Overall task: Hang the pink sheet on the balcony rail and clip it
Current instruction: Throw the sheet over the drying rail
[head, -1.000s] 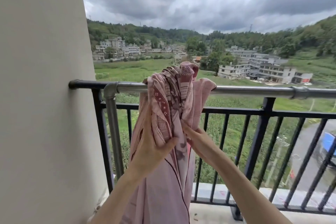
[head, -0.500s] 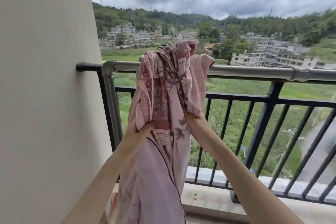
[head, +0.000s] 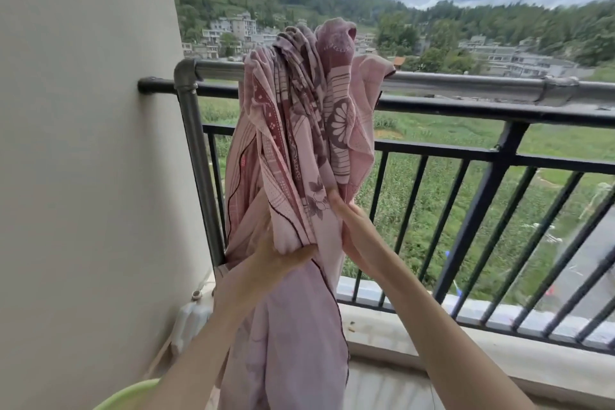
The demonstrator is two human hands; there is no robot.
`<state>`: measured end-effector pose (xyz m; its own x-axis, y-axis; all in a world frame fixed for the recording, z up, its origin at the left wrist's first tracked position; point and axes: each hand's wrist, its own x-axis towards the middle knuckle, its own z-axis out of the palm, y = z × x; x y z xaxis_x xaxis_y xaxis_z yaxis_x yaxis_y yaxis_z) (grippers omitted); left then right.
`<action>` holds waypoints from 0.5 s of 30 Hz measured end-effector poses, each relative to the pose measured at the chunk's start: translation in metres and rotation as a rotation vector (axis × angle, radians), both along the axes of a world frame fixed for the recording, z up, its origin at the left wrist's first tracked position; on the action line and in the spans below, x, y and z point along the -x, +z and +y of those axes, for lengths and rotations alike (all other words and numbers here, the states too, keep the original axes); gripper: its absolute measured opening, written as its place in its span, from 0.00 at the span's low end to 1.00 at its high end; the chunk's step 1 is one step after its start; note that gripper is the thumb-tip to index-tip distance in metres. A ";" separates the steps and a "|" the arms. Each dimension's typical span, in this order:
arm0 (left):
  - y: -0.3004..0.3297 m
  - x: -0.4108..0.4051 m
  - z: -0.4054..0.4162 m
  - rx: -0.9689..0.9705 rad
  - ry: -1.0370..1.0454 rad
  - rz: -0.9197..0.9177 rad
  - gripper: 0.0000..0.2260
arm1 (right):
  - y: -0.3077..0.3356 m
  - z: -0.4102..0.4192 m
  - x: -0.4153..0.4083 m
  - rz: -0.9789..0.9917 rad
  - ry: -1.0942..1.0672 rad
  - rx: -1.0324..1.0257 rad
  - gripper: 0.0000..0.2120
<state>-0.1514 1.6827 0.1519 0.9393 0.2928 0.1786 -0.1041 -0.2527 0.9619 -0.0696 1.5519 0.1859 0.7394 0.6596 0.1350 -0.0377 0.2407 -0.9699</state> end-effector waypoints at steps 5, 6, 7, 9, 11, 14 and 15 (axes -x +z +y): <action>-0.038 0.001 -0.006 0.058 0.068 0.112 0.21 | -0.033 0.008 -0.001 -0.095 -0.028 0.136 0.41; -0.045 0.003 -0.008 0.017 0.071 0.135 0.26 | -0.039 0.006 -0.002 -0.097 -0.030 0.153 0.36; -0.054 0.005 -0.010 -0.015 0.092 0.160 0.32 | -0.044 0.005 -0.003 -0.060 -0.041 0.158 0.32; -0.072 0.010 -0.010 -0.076 0.150 0.201 0.39 | -0.050 0.005 -0.007 0.032 -0.074 0.168 0.28; -0.087 0.016 -0.007 -0.176 0.173 0.240 0.46 | -0.052 0.007 -0.008 0.030 -0.070 0.179 0.23; -0.104 0.020 0.002 -0.256 0.130 0.318 0.47 | -0.058 0.009 0.001 -0.029 -0.032 0.219 0.24; -0.109 0.021 0.005 -0.234 0.117 0.348 0.43 | -0.064 0.008 0.004 -0.039 0.000 0.232 0.30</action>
<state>-0.1727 1.6877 0.0430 0.9183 0.3899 -0.0684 0.2583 -0.4591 0.8500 -0.0738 1.5604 0.1214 0.7368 0.6760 0.0083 0.0007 0.0115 -0.9999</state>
